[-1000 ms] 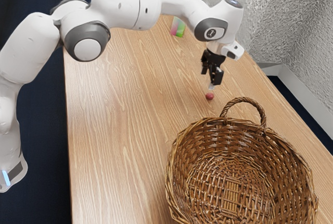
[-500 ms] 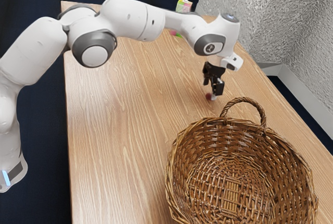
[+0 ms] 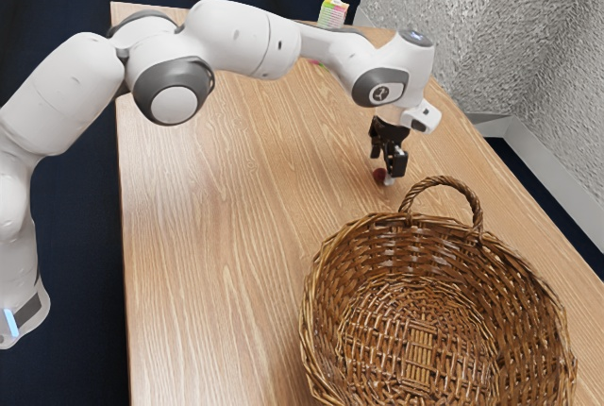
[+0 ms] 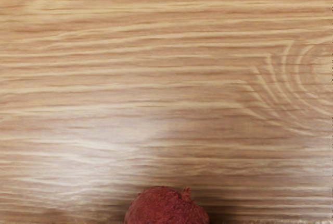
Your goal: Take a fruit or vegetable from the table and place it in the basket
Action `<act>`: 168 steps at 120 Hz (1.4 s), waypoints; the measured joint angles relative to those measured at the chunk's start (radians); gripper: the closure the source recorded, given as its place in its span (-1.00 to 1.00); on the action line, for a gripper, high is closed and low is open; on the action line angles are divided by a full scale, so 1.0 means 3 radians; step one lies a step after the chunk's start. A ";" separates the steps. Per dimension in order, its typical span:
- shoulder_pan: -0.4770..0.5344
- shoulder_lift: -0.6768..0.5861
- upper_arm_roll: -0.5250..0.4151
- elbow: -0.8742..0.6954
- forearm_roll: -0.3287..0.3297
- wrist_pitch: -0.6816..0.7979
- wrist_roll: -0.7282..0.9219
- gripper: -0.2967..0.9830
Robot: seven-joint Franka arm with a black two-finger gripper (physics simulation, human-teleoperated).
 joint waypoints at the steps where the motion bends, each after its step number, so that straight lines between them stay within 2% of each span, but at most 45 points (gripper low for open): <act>1: 0.0000 0.0000 0.0000 0.0000 -0.0001 -0.0005 0.0001 -0.54; 38: 0.0001 -0.0012 0.0005 0.0005 -0.0002 -0.0268 0.0038 -0.52; 52: 0.0002 -0.0008 0.0007 0.0004 0.0009 -0.0315 0.0047 -0.46; 72: 0.0005 -0.0003 0.0010 0.0013 0.0020 -0.0319 0.0055 -0.48; 106: 0.0034 0.0004 0.0005 0.0015 0.0018 -0.0277 0.0063 -0.18; 155: 0.0033 0.0091 -0.0026 0.0024 -0.0007 0.0005 0.0074 -0.10; 168: 0.0030 0.0095 -0.0026 0.0025 -0.0005 0.0054 0.0076 0.00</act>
